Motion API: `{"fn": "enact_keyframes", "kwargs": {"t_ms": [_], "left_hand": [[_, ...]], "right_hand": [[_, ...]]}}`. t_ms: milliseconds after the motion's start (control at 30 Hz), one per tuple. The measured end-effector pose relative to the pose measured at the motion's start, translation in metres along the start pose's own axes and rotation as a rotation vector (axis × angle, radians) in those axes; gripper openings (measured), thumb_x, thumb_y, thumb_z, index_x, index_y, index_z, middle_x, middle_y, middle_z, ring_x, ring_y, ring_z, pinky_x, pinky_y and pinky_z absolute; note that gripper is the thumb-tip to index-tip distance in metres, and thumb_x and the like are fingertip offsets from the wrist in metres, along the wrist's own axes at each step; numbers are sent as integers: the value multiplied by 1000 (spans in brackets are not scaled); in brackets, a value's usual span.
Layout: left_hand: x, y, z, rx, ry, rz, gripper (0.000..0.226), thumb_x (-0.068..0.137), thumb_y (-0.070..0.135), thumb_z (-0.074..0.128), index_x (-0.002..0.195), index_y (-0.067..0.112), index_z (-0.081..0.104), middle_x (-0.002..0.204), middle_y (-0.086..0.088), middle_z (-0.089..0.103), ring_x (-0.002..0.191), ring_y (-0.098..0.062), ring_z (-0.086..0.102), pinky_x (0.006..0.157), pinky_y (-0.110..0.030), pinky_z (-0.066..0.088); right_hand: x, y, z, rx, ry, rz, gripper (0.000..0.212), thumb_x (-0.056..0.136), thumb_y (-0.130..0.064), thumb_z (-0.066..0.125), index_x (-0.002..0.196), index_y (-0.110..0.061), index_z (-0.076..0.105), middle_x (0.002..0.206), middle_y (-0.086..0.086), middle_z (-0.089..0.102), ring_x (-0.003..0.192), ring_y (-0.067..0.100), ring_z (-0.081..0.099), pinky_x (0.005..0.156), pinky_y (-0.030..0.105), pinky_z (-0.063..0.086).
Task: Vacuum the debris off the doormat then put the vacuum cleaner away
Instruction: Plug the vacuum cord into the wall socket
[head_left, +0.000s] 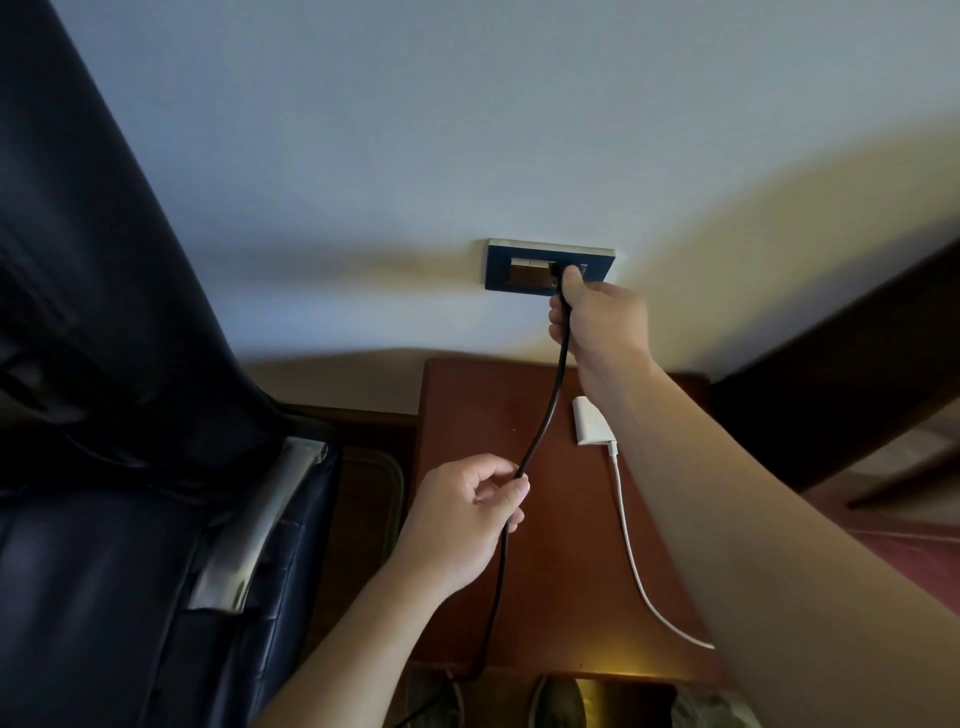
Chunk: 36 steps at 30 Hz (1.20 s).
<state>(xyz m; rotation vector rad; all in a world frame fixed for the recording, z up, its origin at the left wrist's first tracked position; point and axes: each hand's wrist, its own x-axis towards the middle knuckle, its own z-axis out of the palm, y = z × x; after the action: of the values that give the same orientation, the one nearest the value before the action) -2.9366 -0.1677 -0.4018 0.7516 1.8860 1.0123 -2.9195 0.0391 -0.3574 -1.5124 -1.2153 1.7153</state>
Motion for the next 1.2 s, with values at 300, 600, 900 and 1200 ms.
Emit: {"fn": "enact_keyframes", "kwargs": {"t_ms": [300,600,900,1200], "left_hand": [[-7,0,-4,-6,-8,-53,46,94,35,70,138,29,58,114,8,73,99,-2,71,87,-23,58],[-7,20,-11,105,18,-57,62,96,37,67,151,33,41,148,10,52,135,-6,49,103,-21,38],[-14,71,-35,328,81,4,66,104,40,51,162,25,22,166,4,28,151,-14,30,117,-29,27],[-41,134,-62,491,123,33,64,106,42,46,161,20,23,166,1,30,149,-18,32,119,-35,27]], "right_hand": [[-12,3,-13,-48,-47,-43,15,97,-29,66,87,-19,63,75,0,64,76,18,61,78,35,54],[-32,-9,-31,-238,-95,-84,40,96,-39,66,127,-16,59,107,-5,66,103,20,67,98,44,55],[-70,-41,-52,-572,-154,-293,53,99,-39,59,146,-17,46,143,-4,54,129,16,52,96,27,40],[-125,-82,-77,-993,-236,-490,55,101,-37,53,151,-16,40,154,1,43,137,23,45,103,32,38]]}}
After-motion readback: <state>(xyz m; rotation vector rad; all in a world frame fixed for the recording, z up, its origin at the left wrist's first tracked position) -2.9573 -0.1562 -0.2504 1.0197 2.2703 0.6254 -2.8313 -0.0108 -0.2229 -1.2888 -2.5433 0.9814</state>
